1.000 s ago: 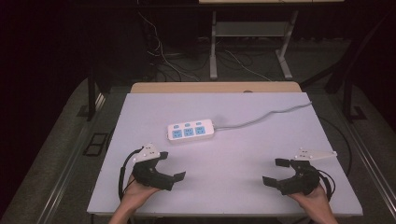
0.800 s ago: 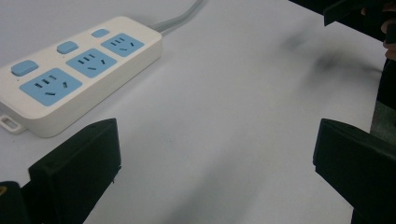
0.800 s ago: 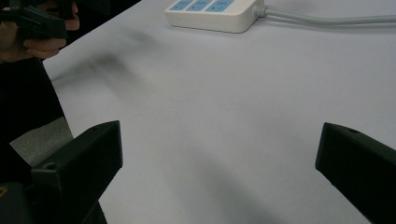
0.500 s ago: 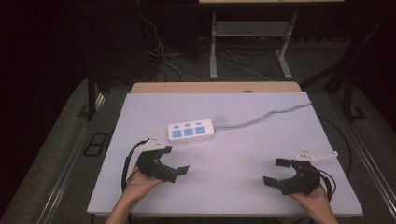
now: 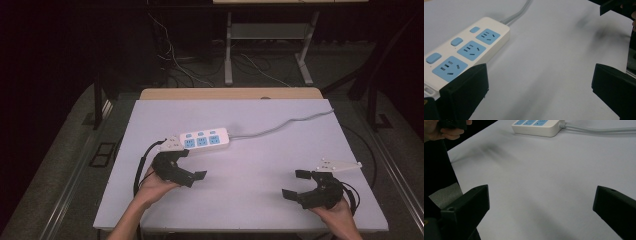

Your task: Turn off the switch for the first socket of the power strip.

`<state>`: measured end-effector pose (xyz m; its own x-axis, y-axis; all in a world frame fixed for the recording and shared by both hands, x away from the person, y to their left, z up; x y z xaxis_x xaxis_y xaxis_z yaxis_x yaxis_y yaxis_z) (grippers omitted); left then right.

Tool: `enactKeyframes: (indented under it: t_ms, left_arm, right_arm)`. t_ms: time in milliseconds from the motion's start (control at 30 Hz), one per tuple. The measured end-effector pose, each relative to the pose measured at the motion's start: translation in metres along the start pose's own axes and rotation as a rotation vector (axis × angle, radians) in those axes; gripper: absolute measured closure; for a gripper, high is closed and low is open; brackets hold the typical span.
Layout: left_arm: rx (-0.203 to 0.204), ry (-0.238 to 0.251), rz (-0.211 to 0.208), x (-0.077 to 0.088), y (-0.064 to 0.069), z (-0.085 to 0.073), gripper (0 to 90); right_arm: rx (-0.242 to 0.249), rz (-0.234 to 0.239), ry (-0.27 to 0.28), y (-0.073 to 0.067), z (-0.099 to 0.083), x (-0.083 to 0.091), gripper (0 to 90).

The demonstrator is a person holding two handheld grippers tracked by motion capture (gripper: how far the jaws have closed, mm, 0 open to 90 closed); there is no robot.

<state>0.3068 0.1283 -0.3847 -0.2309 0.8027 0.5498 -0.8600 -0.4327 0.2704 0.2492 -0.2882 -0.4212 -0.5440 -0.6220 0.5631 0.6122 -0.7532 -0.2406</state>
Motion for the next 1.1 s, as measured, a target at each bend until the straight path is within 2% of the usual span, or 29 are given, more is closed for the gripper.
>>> enactKeyframes:
  t_ms: [1100]
  left_arm:
    - [-0.054,-0.072,0.001,-0.011,-0.023,0.051,0.0]
  right_arm:
    - [0.003,-0.007,-0.009,0.000,-0.001,0.000,0.4]
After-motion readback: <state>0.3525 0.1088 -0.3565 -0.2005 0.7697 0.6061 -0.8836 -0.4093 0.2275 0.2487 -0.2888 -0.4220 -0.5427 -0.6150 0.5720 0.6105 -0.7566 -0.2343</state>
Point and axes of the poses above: each handheld gripper's, and its own axes: x roughly backward along the jaws, z roughly out of its top, y roughly to its right, the point moved 1 cm from there along -x, roughly forward along the jaws, and after that the axes turned 10 degrees about -z, right-handed, at the moved point
